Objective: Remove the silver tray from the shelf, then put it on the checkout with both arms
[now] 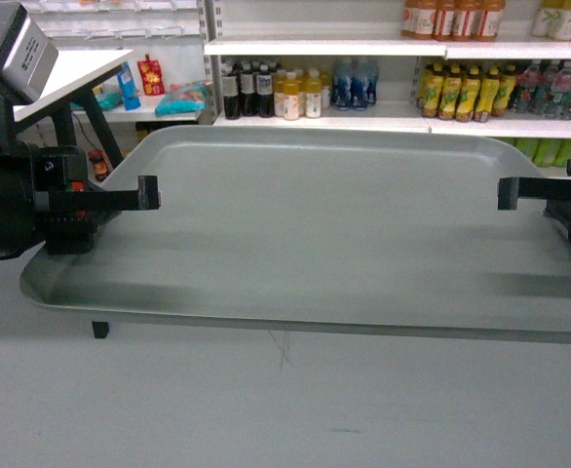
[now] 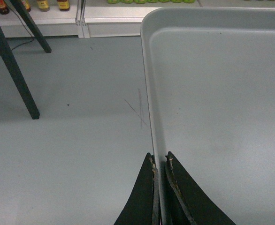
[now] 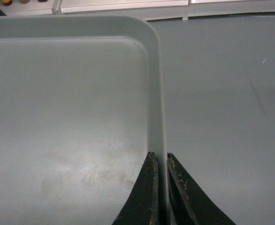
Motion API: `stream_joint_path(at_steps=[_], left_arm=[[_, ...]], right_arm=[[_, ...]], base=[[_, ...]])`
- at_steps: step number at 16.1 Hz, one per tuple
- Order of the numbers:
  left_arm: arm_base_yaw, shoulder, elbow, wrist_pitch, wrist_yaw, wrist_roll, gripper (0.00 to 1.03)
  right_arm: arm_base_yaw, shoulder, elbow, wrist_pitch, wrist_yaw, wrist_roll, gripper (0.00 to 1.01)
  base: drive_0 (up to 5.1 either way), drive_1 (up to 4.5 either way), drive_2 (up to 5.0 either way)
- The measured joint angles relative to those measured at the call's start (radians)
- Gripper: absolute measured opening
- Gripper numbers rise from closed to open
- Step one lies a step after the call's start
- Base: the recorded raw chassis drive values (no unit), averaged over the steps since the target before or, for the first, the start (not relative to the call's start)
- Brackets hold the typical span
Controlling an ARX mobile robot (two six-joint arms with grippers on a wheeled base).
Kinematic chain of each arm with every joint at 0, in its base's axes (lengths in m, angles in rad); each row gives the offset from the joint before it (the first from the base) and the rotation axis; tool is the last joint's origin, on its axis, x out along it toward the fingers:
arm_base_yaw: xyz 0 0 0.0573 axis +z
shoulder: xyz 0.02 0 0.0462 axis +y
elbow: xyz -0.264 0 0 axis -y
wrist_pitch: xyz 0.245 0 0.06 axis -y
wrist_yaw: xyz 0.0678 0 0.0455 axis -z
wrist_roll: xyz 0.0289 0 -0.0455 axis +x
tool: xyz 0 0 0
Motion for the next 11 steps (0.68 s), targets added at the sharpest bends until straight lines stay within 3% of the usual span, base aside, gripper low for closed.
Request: stream_joint_path(at_steps=[5, 11], left_arm=[[0.0, 0.0, 0.0, 0.0, 0.0, 0.0, 0.03], [0.002, 0.0, 0.0, 0.001, 0.0, 0.0, 0.03]], right_arm=[[0.0, 0.0, 0.0, 0.0, 0.0, 0.0, 0.03], [0.0, 0.0, 0.0, 0.002, 0.0, 0.0, 0.03]], base=[[0.0, 0.0, 0.0], [-4.8, 2.37, 2.4]])
